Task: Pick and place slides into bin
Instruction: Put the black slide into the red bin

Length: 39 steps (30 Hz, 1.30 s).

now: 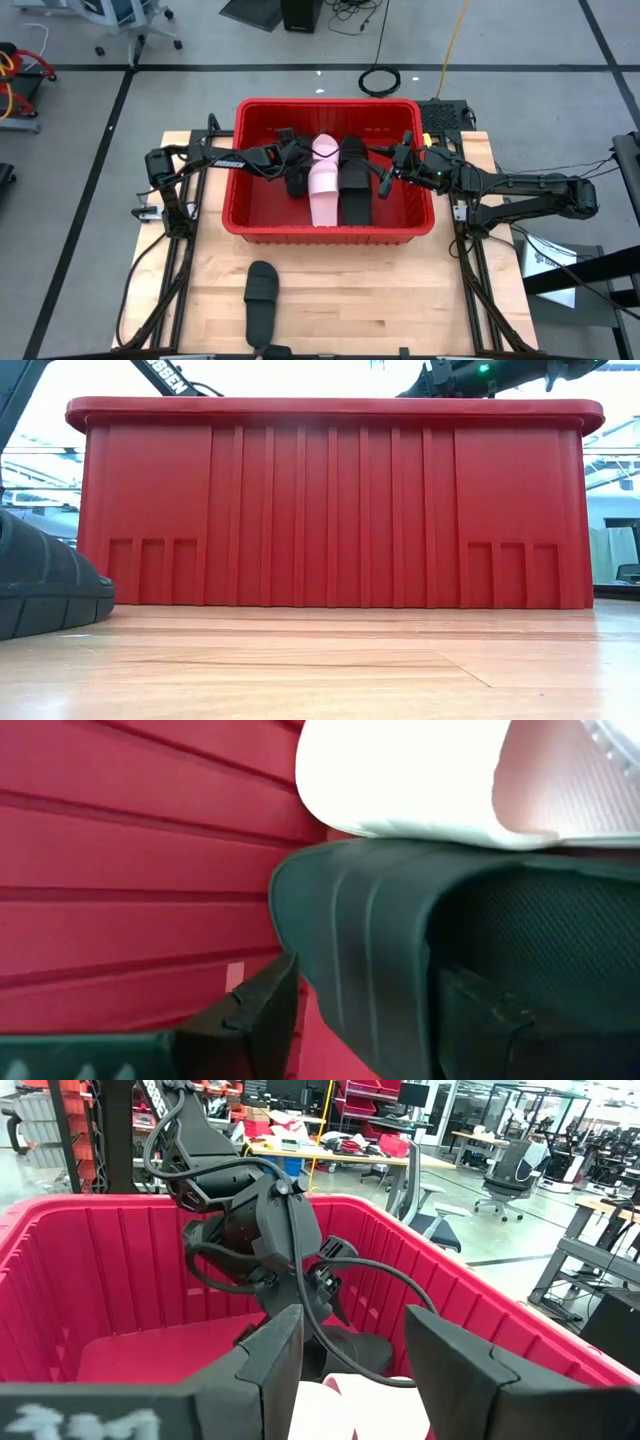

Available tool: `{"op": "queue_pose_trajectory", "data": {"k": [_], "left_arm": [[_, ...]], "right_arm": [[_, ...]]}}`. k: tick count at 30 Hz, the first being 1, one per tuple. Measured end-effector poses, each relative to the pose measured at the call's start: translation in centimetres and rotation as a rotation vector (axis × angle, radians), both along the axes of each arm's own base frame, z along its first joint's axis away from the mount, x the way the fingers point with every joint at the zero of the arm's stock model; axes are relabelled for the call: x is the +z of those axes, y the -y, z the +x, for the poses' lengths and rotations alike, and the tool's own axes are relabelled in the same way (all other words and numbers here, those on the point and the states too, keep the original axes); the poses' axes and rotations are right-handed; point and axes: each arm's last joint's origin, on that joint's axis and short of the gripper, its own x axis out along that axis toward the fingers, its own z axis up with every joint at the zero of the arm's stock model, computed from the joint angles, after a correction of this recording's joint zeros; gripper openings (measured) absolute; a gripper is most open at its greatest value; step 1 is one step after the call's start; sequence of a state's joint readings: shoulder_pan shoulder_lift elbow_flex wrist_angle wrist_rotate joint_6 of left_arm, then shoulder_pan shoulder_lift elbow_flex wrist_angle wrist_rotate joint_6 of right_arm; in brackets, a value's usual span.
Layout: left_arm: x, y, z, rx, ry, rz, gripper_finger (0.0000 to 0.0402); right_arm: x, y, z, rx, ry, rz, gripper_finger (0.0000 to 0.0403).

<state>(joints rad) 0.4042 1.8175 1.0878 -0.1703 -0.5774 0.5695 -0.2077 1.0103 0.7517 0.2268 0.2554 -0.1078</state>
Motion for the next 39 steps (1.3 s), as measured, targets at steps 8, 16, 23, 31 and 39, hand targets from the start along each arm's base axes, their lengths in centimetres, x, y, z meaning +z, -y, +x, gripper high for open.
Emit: {"op": "queue_pose_trajectory", "data": {"k": [8,16,23,31,39], "left_arm": [[0.1,0.7,0.3,0.026,0.018,0.019,0.0203],[0.4,2.9,0.8,-0.002,-0.001,0.043,0.0204],[2.9,4.5,0.5,0.008,0.051,0.099,0.0204],[6.2,6.7,-0.7,-0.024,0.114,0.097,0.0205],[8.5,9.5,-2.3,-0.044,0.154,0.065,0.0205]], "right_arm": [[0.0,0.0,0.0,0.000,0.000,0.000,0.0164],[0.0,0.0,0.0,0.000,-0.001,0.000,0.0164],[-0.1,0.0,0.0,-0.002,-0.008,0.015,0.0164],[-0.2,0.0,0.0,-0.003,-0.009,0.029,0.0164],[-0.1,-0.4,0.1,0.138,0.014,0.077,0.0164]]}}
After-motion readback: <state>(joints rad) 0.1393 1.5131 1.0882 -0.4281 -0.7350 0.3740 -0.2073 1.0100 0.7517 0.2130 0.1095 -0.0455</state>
